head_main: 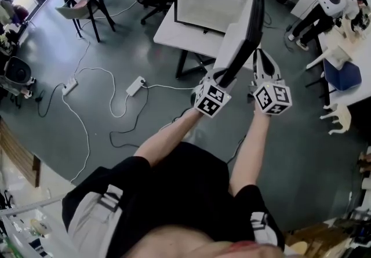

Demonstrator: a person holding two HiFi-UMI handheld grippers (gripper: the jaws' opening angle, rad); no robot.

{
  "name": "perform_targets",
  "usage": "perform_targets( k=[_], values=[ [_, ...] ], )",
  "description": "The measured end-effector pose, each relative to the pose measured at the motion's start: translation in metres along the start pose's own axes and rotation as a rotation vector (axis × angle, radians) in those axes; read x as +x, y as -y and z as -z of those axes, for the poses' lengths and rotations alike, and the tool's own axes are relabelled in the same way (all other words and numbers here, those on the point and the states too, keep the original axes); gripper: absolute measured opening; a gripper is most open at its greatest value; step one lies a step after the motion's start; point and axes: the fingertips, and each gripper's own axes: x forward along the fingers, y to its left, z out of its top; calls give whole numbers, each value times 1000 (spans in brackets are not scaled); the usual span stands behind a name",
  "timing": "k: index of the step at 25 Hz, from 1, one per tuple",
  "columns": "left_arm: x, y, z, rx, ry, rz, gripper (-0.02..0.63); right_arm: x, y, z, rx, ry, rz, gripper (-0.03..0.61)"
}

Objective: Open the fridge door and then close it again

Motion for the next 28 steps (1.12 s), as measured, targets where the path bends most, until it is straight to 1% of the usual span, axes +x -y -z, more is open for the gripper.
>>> perform_targets(
  k=[4,7,9,12,17,23,28],
  values=[
    [-1,-5,-2,-7,15,-16,153,9,-8,-9,-21,12,-41,-6],
    [-4,-18,4,-32,11,-41,152,18,-16,-3,2,18,-65,-6],
    [-7,-29,6,-48,14,-64,143,25,-23,-2,14,25,-86,-6],
    [-16,-54,5,-52,30,-80,144,42,-41,-3,8,46,-120,-6],
    [-34,-104,10,-59,42,-87,144,80,-74,3,14,67,-174,-6],
    [-45,-182,17,-92,127,-105,143,140,-114,13,-3,67,-237,-6],
    [-42,-258,13,-108,156,-61,144,206,-138,20,-33,55,-245,-6]
  ],
)
